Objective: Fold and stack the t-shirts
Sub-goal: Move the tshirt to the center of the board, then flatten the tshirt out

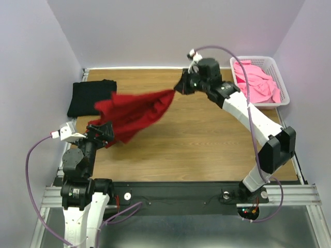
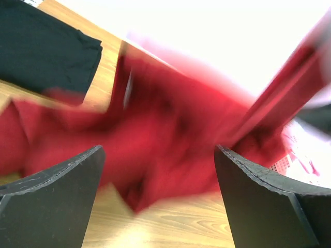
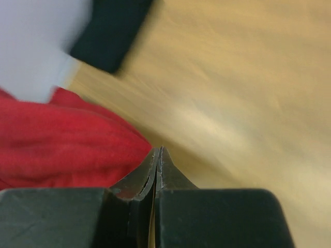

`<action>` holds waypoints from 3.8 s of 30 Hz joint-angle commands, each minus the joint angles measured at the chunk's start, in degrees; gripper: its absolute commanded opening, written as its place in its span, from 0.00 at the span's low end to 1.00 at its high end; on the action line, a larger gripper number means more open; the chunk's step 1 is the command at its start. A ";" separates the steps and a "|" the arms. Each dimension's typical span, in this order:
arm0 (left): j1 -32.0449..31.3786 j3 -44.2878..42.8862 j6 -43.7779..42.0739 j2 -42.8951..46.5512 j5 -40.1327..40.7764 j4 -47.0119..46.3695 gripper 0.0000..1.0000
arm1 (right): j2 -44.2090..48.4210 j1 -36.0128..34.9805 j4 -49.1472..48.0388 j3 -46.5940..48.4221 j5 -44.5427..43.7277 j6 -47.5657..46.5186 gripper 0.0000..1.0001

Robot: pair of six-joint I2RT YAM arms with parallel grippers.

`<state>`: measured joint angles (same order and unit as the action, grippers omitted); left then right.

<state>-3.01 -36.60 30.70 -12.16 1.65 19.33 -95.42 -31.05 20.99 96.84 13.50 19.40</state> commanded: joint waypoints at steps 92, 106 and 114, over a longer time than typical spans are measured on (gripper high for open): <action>-18.61 -33.78 -25.69 -85.10 -29.95 -10.99 0.63 | 9.63 0.55 1.51 -32.23 -12.62 -9.82 0.62; -20.29 -27.22 -19.63 -79.78 -23.54 -12.83 0.66 | -2.04 -6.57 0.10 -23.80 -3.64 -3.58 0.66; -21.86 -24.84 -17.60 -78.45 -22.48 -14.76 0.71 | -5.66 -5.25 -0.34 -27.39 -10.51 -3.58 0.28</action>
<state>-23.55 -61.82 11.92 -91.96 -21.61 6.92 -102.69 -37.69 22.11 71.00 6.48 15.38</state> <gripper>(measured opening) 0.703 0.355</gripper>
